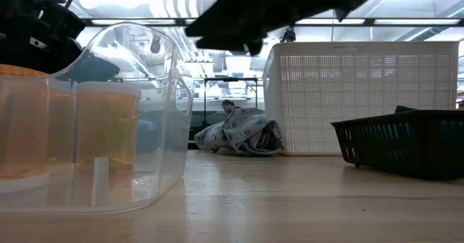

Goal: Pick & place medical supplies in basket/bin
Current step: Put the gray patient gown into the white bin

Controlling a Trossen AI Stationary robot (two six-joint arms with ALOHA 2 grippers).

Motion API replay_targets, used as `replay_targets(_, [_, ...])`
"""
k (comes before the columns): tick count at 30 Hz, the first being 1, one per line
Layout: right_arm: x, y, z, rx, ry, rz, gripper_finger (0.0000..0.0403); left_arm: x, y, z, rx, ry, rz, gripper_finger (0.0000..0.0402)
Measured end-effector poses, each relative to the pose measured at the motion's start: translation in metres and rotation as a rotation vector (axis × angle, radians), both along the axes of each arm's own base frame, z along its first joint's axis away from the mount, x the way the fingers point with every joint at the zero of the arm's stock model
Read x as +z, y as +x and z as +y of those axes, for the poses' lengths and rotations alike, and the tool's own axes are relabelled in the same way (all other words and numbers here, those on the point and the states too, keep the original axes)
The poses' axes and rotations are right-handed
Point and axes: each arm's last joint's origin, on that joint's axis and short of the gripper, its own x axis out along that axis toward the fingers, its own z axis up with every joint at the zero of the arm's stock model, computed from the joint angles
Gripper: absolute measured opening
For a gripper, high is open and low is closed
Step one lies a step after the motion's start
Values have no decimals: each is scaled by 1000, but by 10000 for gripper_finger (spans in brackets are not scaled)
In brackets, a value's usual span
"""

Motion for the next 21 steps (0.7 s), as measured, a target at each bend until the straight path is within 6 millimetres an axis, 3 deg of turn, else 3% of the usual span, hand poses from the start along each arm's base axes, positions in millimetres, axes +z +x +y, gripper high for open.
replay_targets(7, [-12,-11,16,50,19,38,247,0,0,0,1,0,0,26])
replay_targets(21, [-19,-13,16,43,38,57,247,0,0,0,1,-3,0,26])
